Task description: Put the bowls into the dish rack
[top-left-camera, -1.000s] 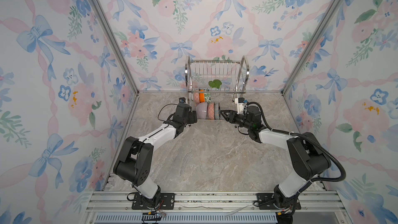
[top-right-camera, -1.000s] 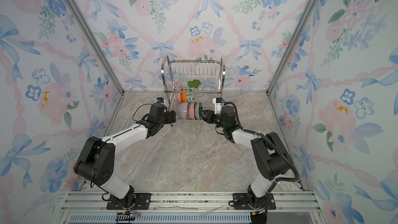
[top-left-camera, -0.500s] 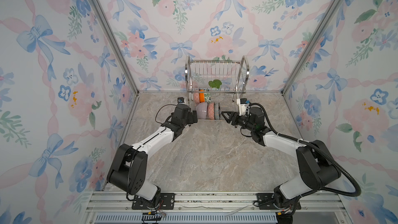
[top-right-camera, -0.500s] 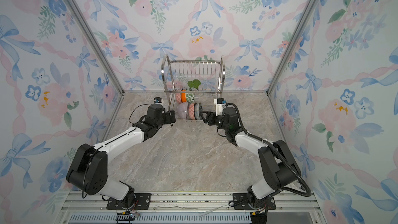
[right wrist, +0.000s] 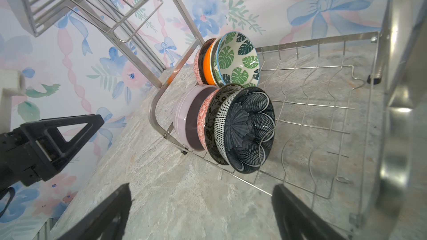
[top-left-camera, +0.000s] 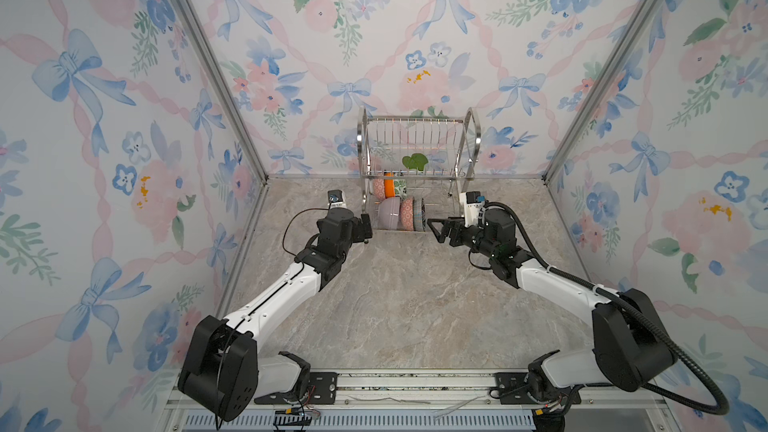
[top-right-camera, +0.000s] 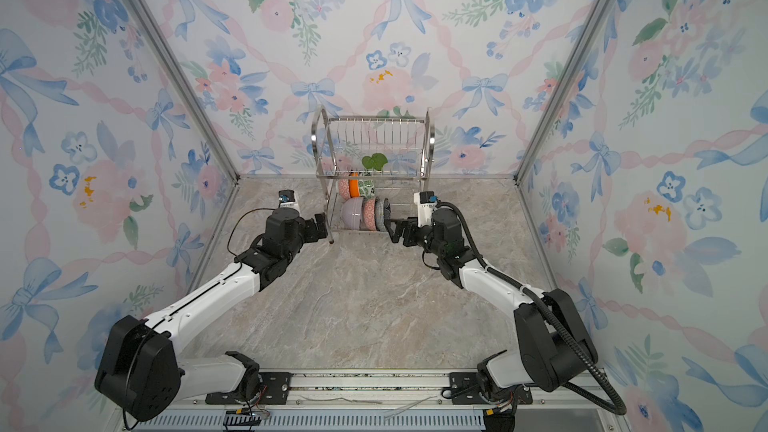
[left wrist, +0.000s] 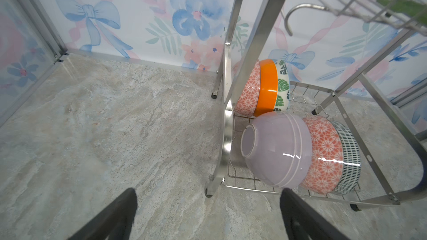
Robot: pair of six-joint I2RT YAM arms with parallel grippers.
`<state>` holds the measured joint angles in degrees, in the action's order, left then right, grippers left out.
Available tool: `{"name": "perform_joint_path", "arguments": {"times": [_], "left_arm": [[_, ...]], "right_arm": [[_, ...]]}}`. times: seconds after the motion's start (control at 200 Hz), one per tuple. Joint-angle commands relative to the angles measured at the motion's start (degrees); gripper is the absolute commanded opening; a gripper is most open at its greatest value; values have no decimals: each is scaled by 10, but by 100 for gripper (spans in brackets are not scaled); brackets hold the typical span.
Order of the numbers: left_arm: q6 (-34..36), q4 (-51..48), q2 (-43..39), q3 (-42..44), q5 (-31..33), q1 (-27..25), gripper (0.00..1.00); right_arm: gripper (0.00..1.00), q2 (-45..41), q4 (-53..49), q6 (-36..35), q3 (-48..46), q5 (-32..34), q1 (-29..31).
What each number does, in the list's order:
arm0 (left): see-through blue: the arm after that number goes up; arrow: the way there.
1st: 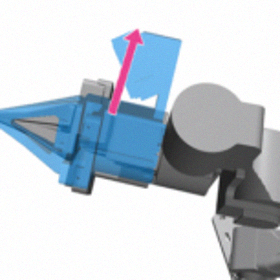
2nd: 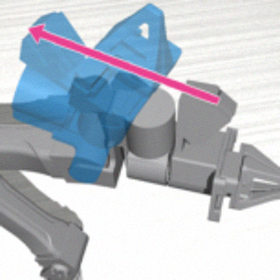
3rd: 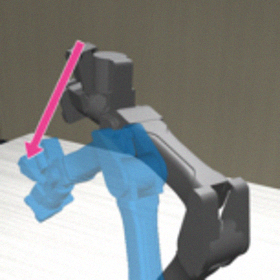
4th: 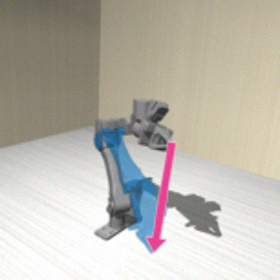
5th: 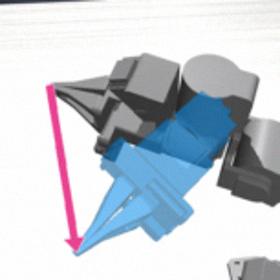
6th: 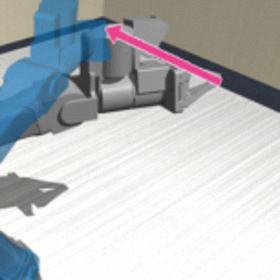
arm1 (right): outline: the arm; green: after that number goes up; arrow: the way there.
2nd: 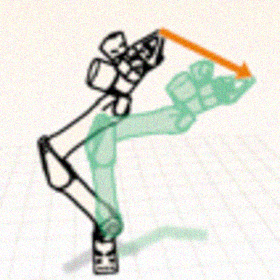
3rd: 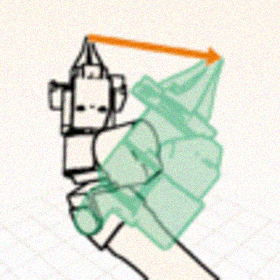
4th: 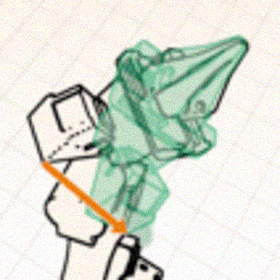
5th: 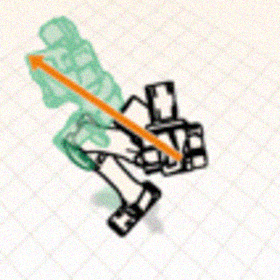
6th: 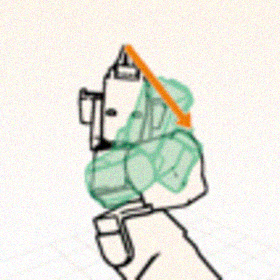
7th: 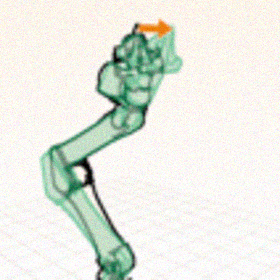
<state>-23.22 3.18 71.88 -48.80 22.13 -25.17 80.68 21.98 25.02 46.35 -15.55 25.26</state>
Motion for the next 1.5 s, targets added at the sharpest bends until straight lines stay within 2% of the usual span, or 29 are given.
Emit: {"name": "perform_joint_path", "arguments": {"times": [0.0, 0.125, 0.215, 0.335, 0.51, 0.64, 0.795, 0.865, 0.955, 1.04, 1.105, 1.2, 1.23, 1.26, 1.39, 1.495], "left_arm": [[31, 12, -47, 9, 115, 9, 98], [68, 57, -92, 35, 252, 36, 98], [100, 132, -122, 97, 306, 62, 98], [93, 207, -132, 167, 324, 106, 98], [87, 251, -57, 210, 346, 139, 98], [87, 303, 3, 243, 325, 148, 98], [94, 388, 67, 280, 267, 176, 98], [77, 407, 85, 287, 220, 190, 98], [105, 457, 100, 292, 186, 193, 98], [130, 530, 128, 307, 141, 201, 98], [157, 528, 134, 304, 85, 198, 94], [197, 529, 157, 288, 47, 184, 93], [209, 529, 166, 281, 45, 178, 93], [213, 529, 167, 277, 50, 174, 98], [211, 528, 165, 280, 46, 175, 98], [209, 527, 167, 278, 44, 177, 98]], "right_arm": [[97, -46, -57, -34, -10, 57, 4], [97, -94, -69, -53, -32, 126, 2], [97, -120, -98, -52, -35, 211, -5], [97, -149, -123, -45, -43, 292, -34], [96, -207, -130, -49, -80, 384, -81], [97, -258, -167, -14, -108, 468, -133], [97, -302, -184, 5, -144, 477, -198], [97, -317, -171, 0, -162, 477, -210], [97, -327, -151, -9, -182, 479, -211], [96, -323, -126, -22, -198, 479, -212], [97, -317, -113, -39, -204, 481, -212], [97, -303, -85, -63, -219, 491, -210], [97, -298, -67, -69, -227, 494, -210], [97, -293, -48, -75, -237, 495, -211], [97, -250, 48, -113, -272, 495, -211], [97, -197, 80, -157, -273, 488, -211]]}}
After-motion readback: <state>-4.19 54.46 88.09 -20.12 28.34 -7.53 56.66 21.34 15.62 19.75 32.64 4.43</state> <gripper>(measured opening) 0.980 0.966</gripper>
